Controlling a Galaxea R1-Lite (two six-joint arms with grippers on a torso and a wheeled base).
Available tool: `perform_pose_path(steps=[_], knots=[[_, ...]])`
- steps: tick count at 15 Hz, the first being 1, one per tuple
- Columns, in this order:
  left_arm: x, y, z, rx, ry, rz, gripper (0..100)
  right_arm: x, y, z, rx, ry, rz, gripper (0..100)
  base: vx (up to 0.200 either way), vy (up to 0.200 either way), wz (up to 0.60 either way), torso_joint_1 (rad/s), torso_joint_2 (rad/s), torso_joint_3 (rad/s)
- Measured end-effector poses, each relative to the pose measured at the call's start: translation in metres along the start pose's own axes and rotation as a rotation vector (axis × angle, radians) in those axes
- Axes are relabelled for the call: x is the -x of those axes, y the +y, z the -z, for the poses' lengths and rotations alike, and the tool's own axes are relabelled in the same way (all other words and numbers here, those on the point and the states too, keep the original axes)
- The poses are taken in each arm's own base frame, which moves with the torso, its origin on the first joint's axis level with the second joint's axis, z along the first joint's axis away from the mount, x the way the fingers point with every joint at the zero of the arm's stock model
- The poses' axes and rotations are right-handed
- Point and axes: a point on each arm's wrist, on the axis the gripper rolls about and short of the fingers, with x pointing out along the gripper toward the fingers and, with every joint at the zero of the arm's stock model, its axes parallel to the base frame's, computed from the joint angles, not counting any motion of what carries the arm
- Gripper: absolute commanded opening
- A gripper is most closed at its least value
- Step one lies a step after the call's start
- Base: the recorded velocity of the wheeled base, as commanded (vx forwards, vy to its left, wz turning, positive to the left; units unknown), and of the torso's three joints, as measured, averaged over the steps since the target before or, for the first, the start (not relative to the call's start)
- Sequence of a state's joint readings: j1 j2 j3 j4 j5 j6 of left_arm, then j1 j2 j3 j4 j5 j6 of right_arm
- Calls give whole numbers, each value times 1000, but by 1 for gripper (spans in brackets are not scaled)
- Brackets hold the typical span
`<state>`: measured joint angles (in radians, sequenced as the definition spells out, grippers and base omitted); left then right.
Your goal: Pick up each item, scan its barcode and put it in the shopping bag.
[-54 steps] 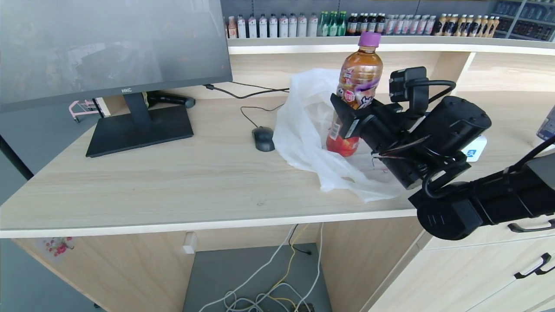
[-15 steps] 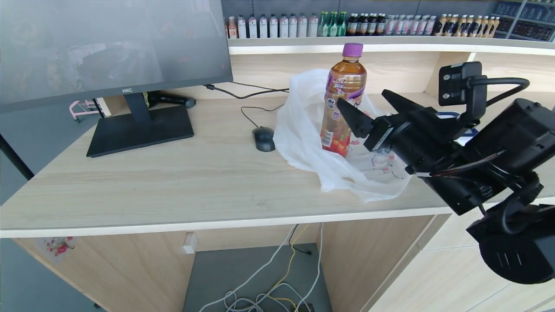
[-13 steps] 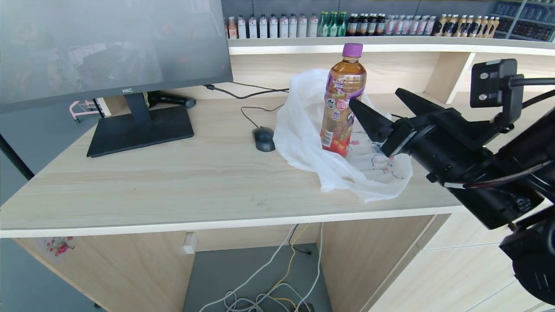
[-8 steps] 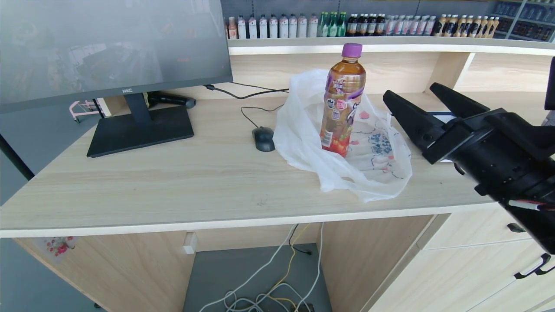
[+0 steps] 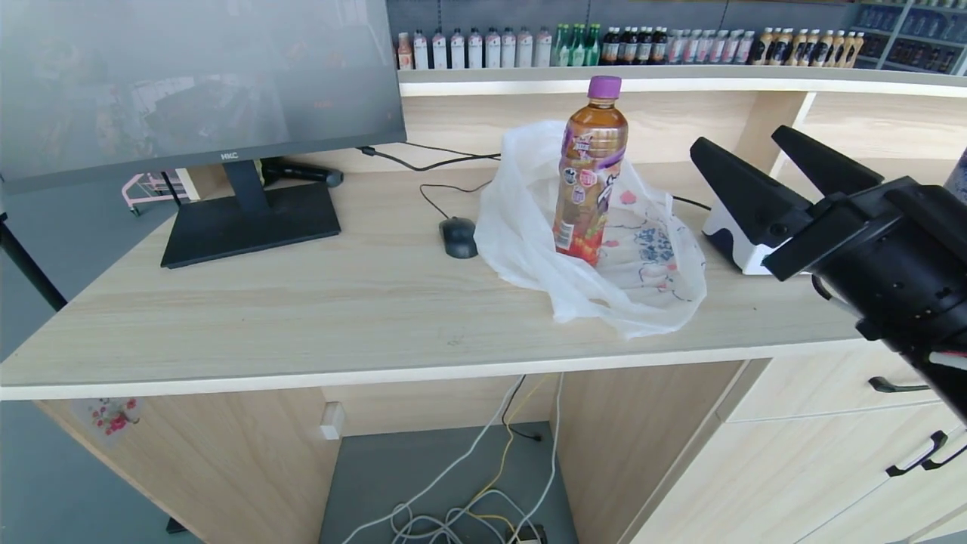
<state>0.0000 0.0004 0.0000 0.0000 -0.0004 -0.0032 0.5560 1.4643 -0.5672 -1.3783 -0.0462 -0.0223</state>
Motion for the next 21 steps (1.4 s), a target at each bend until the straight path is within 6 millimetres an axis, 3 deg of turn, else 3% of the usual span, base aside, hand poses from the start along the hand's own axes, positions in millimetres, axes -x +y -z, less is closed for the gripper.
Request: perform_pose_path(steps=[12,16,21], knots=[[0,0,0,2,0,0,0,1,-1,6,5,28,2,100,0,-200,0,7,2,4],[0,0,0,8,0,0,0,8,-5,23,21,99,19,100,0,-200,0,0,1,2],[0,0,0,9,2,0,0,1,-6,24,22,87,23,100,0,-200,0,4,3,2]])
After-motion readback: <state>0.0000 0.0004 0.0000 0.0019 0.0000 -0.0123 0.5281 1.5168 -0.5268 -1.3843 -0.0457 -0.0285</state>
